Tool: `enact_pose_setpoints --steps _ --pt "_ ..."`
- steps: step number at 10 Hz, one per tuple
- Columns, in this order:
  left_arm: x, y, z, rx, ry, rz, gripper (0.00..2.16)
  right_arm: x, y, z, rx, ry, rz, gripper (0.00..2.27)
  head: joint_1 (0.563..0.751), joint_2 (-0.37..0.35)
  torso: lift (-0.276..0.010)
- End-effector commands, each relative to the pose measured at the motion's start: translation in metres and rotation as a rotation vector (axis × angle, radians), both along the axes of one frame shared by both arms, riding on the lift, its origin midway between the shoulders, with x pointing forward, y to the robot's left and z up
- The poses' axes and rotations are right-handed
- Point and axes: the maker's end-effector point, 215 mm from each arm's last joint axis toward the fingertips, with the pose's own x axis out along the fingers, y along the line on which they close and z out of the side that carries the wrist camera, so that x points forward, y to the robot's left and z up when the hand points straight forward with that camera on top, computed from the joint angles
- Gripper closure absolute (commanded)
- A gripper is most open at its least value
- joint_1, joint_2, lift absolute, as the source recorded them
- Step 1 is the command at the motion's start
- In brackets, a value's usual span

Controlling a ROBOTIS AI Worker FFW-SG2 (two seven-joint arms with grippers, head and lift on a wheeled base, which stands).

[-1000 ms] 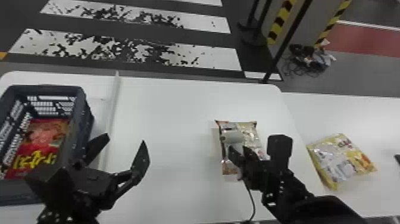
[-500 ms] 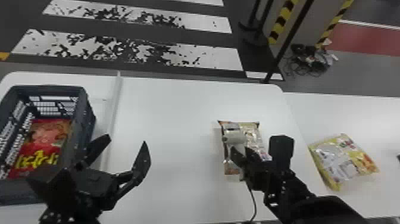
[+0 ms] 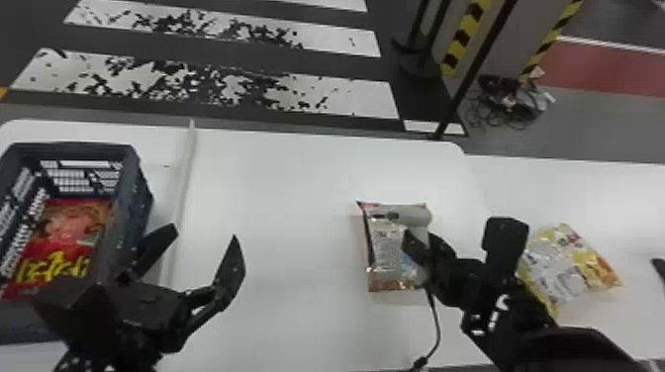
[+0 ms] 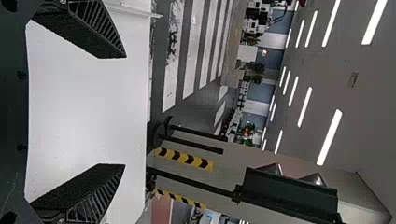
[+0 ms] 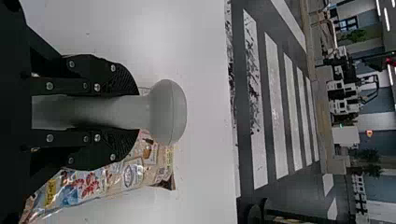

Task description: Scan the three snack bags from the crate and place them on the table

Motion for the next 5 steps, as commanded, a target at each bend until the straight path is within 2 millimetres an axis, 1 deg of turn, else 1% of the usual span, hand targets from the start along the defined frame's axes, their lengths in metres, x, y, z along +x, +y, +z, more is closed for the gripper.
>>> enact_pose_setpoints --steps 1,3,4,5 --pt "0.001 0.003 -0.001 0.004 0.001 0.004 0.03 0.008 -0.041 0.008 0.015 -0.039 -0.058 1.98 0.695 -0.219 -0.062" --pt "0.003 0.005 -0.001 0.007 -0.001 0.007 0.03 0.017 -0.096 0.000 0.010 -0.049 -0.113 1.98 0.695 -0.280 -0.062" --pt "0.004 0.006 -0.004 0.007 0.004 0.009 0.03 0.020 -0.118 -0.008 -0.003 -0.039 -0.121 1.98 0.695 -0.314 -0.062" --pt "0.007 0.009 -0.005 0.003 0.006 0.015 0.03 0.021 -0.136 -0.020 -0.012 -0.024 -0.138 1.98 0.695 -0.329 -0.062"
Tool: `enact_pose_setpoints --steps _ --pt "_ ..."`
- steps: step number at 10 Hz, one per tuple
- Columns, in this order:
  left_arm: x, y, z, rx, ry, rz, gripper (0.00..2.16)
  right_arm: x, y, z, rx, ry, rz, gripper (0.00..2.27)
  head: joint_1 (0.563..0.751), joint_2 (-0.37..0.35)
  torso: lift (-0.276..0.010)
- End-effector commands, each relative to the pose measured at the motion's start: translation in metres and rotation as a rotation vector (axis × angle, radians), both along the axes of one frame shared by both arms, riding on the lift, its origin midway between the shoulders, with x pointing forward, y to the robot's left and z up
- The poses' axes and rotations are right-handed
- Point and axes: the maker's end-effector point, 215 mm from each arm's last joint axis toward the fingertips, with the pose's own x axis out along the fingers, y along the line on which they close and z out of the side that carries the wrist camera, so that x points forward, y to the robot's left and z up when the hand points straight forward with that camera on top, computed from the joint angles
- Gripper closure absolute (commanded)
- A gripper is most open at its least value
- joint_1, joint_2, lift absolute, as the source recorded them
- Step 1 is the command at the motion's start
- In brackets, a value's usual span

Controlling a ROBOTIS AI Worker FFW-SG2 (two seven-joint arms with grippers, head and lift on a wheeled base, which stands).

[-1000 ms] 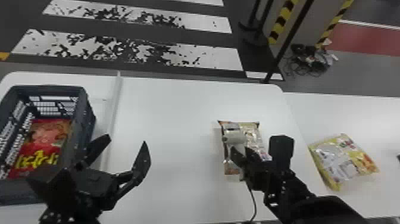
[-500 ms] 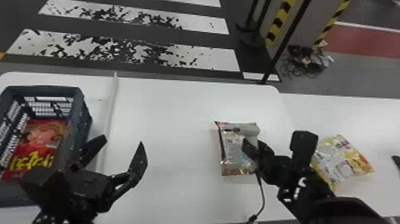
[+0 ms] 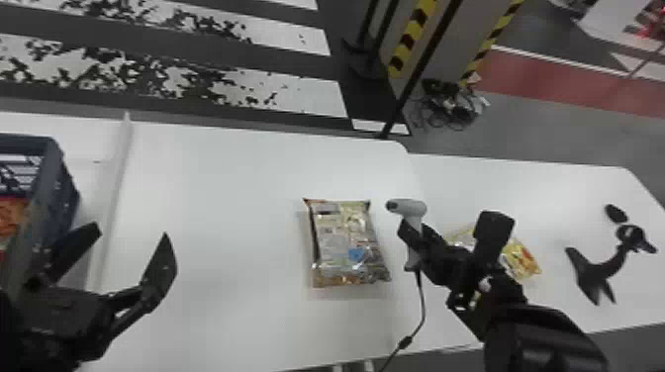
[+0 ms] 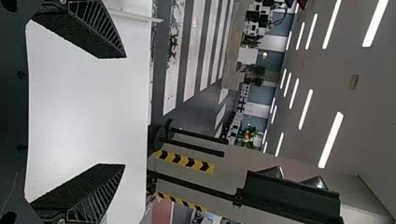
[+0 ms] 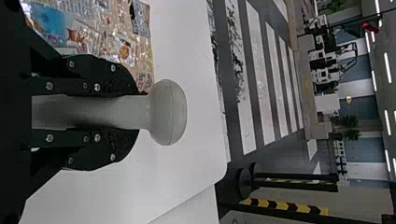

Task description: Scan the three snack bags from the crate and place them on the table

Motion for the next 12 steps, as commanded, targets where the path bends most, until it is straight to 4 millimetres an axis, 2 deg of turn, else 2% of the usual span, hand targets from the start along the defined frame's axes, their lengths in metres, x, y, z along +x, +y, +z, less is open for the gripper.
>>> enact_pose_setpoints --steps 1,3,5,6,7,8,10,12 --pt "0.003 0.002 -0.004 -0.002 0.005 0.005 0.03 0.002 -0.025 -0.020 -0.018 0.030 -0.017 1.98 0.695 -0.350 -0.062" --pt "0.005 0.002 -0.007 -0.004 0.008 0.007 0.03 0.004 -0.046 -0.045 -0.051 0.078 -0.028 1.97 0.695 -0.350 -0.062" --pt "0.005 0.002 -0.007 -0.007 0.011 0.005 0.03 0.005 -0.059 -0.057 -0.065 0.107 -0.028 1.95 0.695 -0.350 -0.062" --pt "0.006 0.002 -0.007 -0.006 0.009 0.005 0.03 0.006 -0.061 -0.059 -0.072 0.103 -0.027 1.77 0.695 -0.350 -0.062" --pt "0.006 0.002 -0.008 -0.006 0.011 0.005 0.03 0.006 -0.064 -0.064 -0.076 0.114 -0.026 1.43 0.695 -0.350 -0.062" --pt "0.006 0.001 -0.008 -0.008 0.010 0.004 0.03 0.008 -0.064 -0.064 -0.078 0.110 -0.025 1.22 0.695 -0.350 -0.062" --pt "0.007 0.000 -0.006 -0.009 0.007 0.003 0.03 0.011 -0.063 -0.057 -0.086 0.082 -0.019 0.02 0.695 -0.350 -0.062" --pt "0.008 0.001 -0.004 -0.010 0.003 0.004 0.03 0.015 -0.063 -0.043 -0.099 0.047 -0.013 0.04 0.695 -0.350 -0.062"
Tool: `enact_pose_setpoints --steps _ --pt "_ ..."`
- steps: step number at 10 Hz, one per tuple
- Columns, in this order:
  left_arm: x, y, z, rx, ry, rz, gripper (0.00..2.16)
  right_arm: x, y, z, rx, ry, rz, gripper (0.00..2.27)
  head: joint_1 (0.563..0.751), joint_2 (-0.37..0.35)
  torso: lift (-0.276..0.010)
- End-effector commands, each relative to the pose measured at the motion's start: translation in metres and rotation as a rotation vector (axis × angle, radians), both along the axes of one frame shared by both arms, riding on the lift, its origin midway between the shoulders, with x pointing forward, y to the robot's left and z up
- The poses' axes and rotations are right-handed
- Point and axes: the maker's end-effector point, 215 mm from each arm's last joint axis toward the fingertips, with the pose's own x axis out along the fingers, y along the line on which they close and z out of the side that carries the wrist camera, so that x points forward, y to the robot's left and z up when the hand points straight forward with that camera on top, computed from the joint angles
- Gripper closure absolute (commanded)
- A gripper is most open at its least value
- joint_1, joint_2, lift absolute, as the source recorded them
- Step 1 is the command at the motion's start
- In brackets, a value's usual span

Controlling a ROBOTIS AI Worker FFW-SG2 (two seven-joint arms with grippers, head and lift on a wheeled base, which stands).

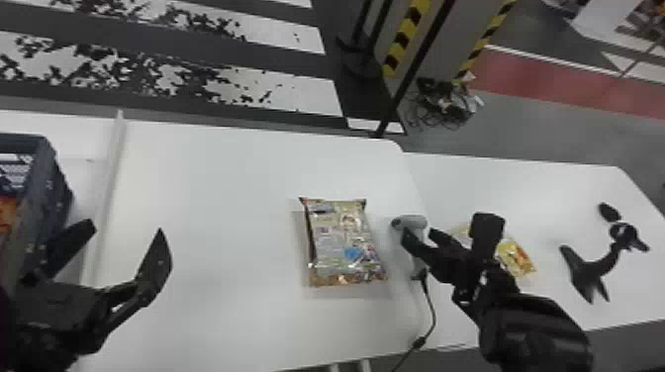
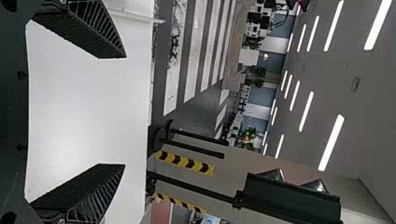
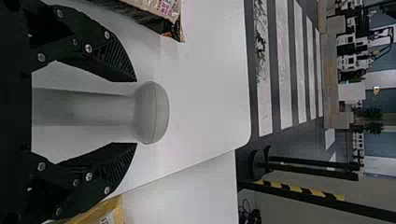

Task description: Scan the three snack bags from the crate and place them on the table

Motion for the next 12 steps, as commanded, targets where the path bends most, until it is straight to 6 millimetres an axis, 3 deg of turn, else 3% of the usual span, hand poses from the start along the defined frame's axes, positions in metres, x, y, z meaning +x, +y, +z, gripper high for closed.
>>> enact_pose_setpoints --steps 1,3,4,7,12 --pt "0.001 0.000 0.002 0.000 -0.003 0.000 0.03 0.001 0.003 0.016 0.000 -0.035 0.009 0.04 0.695 -0.350 -0.062" --pt "0.000 -0.001 0.001 0.001 -0.001 -0.002 0.03 -0.003 0.025 0.042 0.040 -0.069 0.050 0.04 0.695 -0.350 -0.062" --pt "0.000 -0.002 0.000 0.001 0.002 -0.003 0.03 -0.008 0.041 0.046 0.083 -0.051 0.075 0.06 0.695 -0.350 -0.062" --pt "0.000 -0.003 -0.001 0.002 0.003 -0.005 0.03 -0.023 0.076 0.037 0.224 0.027 0.139 0.08 0.695 -0.350 -0.062" --pt "-0.003 -0.002 -0.002 0.004 0.005 -0.003 0.03 -0.016 0.107 0.000 0.366 0.154 0.180 0.09 0.695 -0.326 -0.062"
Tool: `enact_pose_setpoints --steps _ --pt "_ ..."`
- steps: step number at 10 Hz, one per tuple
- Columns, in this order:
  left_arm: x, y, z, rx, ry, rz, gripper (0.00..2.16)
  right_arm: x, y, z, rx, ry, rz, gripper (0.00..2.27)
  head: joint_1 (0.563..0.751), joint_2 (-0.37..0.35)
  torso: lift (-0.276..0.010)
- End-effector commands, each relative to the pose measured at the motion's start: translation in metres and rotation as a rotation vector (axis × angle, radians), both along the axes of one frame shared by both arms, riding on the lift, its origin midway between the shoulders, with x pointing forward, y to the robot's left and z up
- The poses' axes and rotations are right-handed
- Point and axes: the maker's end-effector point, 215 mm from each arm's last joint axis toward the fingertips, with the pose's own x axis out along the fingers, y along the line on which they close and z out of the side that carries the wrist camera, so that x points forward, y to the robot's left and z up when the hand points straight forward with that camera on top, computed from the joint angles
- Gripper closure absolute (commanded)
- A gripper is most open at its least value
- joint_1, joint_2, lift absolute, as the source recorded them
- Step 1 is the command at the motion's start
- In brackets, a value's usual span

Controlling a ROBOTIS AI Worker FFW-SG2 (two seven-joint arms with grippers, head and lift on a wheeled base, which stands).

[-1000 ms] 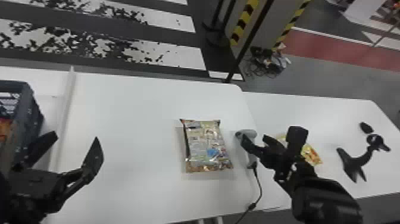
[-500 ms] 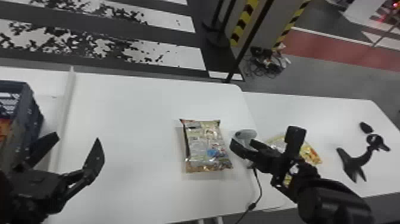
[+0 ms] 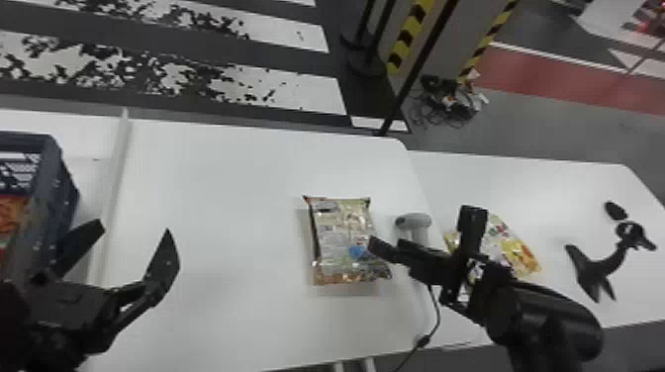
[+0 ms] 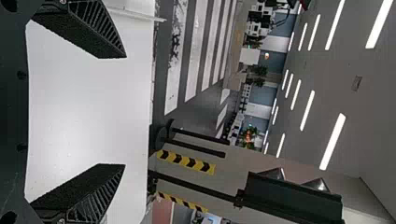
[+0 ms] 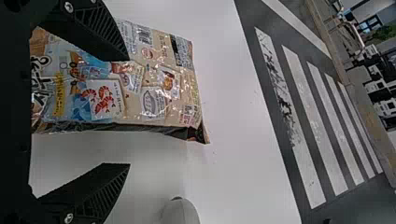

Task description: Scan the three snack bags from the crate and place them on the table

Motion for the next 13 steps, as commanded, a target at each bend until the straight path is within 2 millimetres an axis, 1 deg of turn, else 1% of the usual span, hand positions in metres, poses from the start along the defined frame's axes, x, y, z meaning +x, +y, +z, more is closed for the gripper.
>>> enact_pose_setpoints --steps 1,3,4,5,6,7,8,9,11,12,13 --pt "-0.001 0.001 -0.001 0.004 0.001 0.001 0.03 0.003 0.007 -0.008 0.036 0.029 0.010 0.09 0.695 -0.318 -0.062" --pt "-0.002 -0.001 -0.001 0.001 0.004 -0.001 0.03 0.004 0.018 -0.019 0.089 0.071 0.040 0.09 0.695 -0.300 -0.062" --pt "-0.002 0.000 0.000 0.000 0.001 0.000 0.03 0.006 0.024 -0.022 0.106 0.069 0.074 0.22 0.695 -0.296 -0.062" --pt "-0.004 0.001 0.001 -0.001 -0.002 0.001 0.03 0.005 0.029 -0.024 0.132 0.080 0.104 0.97 0.695 -0.289 -0.062" --pt "-0.004 0.001 0.001 -0.001 -0.004 0.003 0.03 0.004 0.029 -0.025 0.137 0.090 0.102 1.78 0.695 -0.278 -0.062" --pt "-0.005 0.002 0.000 0.000 -0.001 0.003 0.03 0.002 0.030 -0.024 0.136 0.088 0.106 1.93 0.695 -0.277 -0.062" --pt "-0.006 0.001 -0.004 0.002 0.005 0.003 0.03 0.000 0.029 -0.021 0.128 0.082 0.108 2.01 0.695 -0.277 -0.062" --pt "-0.006 0.000 -0.004 0.003 0.005 0.002 0.03 -0.003 0.029 -0.019 0.126 0.077 0.110 2.01 0.695 -0.277 -0.062" --pt "-0.006 0.000 -0.005 0.003 0.008 0.003 0.03 -0.006 0.033 -0.009 0.134 0.065 0.117 2.01 0.695 -0.281 -0.062" --pt "-0.006 0.000 -0.006 0.003 0.009 0.003 0.03 -0.008 0.037 0.000 0.142 0.055 0.123 2.01 0.695 -0.280 -0.062" --pt "-0.007 0.000 -0.007 0.002 0.011 0.002 0.03 -0.009 0.037 0.014 0.161 0.035 0.115 2.01 0.695 -0.277 -0.062"
